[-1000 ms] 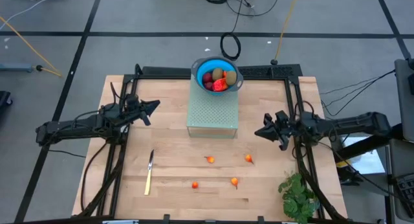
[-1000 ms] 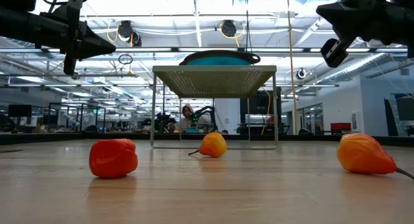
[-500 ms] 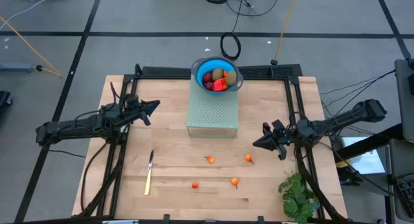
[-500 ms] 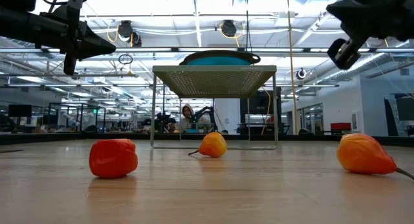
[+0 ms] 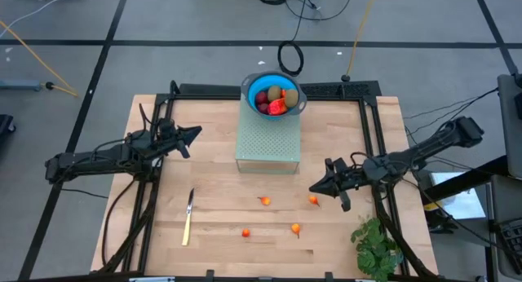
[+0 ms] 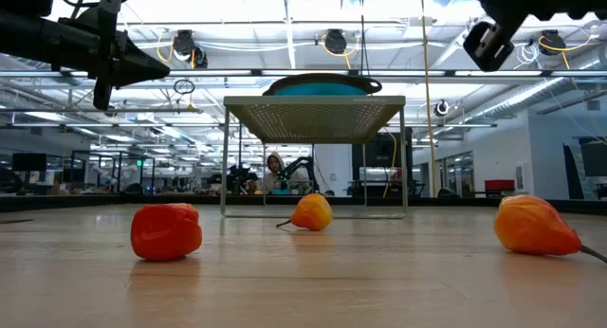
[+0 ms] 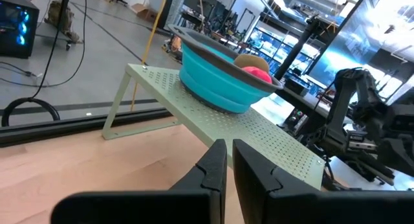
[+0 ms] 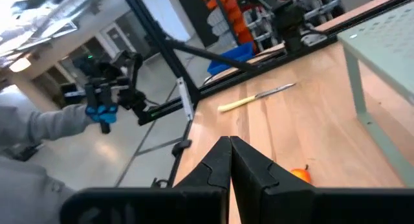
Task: Pick & Place Fruit
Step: Put the peach into the blue strainer bowl on the shelf
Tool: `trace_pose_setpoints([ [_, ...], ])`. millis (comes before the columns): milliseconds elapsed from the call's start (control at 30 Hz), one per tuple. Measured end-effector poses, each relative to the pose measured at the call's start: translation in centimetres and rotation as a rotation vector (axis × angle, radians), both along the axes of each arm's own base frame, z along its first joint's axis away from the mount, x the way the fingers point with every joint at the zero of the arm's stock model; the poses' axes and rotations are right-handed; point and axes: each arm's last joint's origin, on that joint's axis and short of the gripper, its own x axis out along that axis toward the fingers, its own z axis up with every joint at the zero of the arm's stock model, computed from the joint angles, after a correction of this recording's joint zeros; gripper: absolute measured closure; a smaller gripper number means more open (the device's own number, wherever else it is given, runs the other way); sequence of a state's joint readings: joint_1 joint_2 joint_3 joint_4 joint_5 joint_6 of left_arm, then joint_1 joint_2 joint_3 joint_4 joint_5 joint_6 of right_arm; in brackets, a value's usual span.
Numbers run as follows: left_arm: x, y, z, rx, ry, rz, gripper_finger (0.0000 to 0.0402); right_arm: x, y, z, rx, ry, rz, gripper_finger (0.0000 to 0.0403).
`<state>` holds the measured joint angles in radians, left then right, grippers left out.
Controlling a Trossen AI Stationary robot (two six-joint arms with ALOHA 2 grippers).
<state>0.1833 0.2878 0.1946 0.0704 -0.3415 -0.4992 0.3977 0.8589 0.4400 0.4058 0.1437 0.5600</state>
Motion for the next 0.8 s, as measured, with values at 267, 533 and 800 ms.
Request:
trace_pose_setpoints([
  [267,0.0,0.0,0.0,-0.003,0.0,-0.002,0.0376,2.6,2.1,1.3,-0.047,0.16,-0.044,0.0403],
  [533,0.0,0.0,0.0,0.0,0.001,-0.003,0.0376,4.8,4.4,2.1,-0.048,0.307,-0.082,0.0403],
  [800,0.0,0.0,0.0,0.055,0.034,-0.004,0.0376,6.3,6.5,2.3,-0.017,0.471,-0.114,0.0403],
])
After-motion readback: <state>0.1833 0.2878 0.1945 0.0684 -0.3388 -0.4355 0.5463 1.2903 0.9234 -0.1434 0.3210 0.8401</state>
